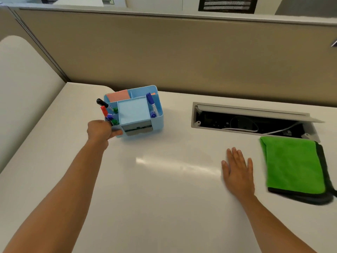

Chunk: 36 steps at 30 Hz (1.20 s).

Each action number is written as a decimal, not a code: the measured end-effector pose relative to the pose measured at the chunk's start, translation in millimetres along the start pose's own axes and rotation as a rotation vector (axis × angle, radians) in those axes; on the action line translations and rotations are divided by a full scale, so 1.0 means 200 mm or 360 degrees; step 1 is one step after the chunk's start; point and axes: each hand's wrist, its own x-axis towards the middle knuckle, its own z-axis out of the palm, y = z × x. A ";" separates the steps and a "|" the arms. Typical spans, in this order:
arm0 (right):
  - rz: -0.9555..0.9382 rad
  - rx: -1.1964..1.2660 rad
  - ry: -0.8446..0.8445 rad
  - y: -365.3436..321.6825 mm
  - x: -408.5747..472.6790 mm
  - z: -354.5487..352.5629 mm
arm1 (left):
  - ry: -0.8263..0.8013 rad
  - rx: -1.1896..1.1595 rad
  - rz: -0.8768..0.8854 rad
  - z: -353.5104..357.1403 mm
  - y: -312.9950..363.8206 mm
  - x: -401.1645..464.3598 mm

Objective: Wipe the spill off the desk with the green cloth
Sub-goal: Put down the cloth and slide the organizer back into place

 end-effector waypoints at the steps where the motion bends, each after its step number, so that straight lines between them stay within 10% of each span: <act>1: 0.0002 -0.0004 -0.0008 0.00 0.00 0.00 | -0.0033 0.0035 0.0008 0.05 0.00 -0.01; 29: 0.0016 -0.0044 -0.0067 0.00 0.00 -0.02 | -0.0395 0.0295 0.0092 0.45 -0.02 -0.21; 36: 0.0045 0.0031 -0.0129 -0.02 -0.05 -0.09 | 0.0073 0.0392 0.0677 0.36 -0.19 -0.42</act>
